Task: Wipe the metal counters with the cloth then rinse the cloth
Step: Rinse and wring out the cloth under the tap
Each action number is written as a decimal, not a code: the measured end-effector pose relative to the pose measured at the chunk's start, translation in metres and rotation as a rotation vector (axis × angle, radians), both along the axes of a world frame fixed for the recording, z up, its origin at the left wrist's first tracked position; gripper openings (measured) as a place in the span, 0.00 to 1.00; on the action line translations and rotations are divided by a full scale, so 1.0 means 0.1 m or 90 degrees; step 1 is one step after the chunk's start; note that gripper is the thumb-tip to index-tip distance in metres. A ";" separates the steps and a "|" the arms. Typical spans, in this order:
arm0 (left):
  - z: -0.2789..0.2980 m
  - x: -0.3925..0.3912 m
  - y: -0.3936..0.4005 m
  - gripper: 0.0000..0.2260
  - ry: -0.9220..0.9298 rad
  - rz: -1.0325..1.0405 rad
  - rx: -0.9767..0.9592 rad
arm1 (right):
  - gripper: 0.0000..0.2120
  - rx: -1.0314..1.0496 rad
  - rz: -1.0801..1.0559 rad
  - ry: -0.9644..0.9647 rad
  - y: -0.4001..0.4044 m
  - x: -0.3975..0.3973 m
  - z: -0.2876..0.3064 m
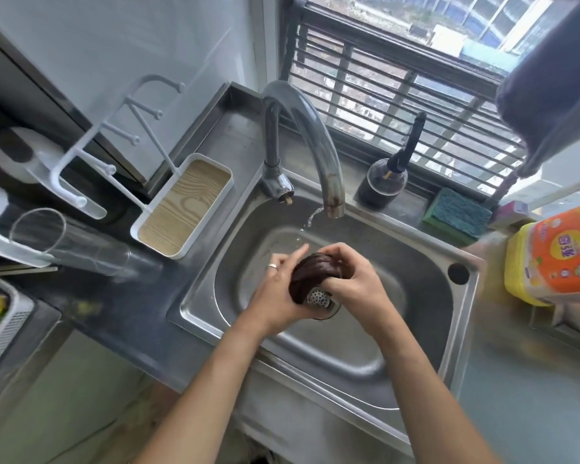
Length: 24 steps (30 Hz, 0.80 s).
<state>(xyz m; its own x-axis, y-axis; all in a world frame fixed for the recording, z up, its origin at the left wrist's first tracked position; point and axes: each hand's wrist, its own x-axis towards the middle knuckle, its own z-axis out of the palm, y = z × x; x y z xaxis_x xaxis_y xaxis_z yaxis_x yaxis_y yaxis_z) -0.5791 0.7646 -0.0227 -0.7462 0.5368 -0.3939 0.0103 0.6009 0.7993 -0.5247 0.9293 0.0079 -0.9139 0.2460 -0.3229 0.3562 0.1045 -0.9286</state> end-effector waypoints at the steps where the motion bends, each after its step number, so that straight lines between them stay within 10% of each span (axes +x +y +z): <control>1: -0.03 0.05 0.05 0.46 -0.037 0.004 0.036 | 0.20 -0.077 -0.016 0.001 -0.05 0.00 0.01; 9: -0.23 -0.03 0.16 0.14 -0.026 0.055 0.065 | 0.19 -0.169 -0.024 0.010 0.08 0.07 -0.08; 12: -0.27 -0.10 0.11 0.13 0.065 0.033 -0.034 | 0.19 -0.161 0.010 -0.020 0.18 0.15 -0.20; 18: -0.27 -0.10 0.13 0.11 0.461 -0.028 0.005 | 0.29 -0.626 -0.048 -0.116 0.42 0.17 -0.24; 24: -0.27 -0.10 0.26 0.10 0.563 -0.175 0.008 | 0.27 -0.474 0.173 -0.395 0.17 0.07 -0.30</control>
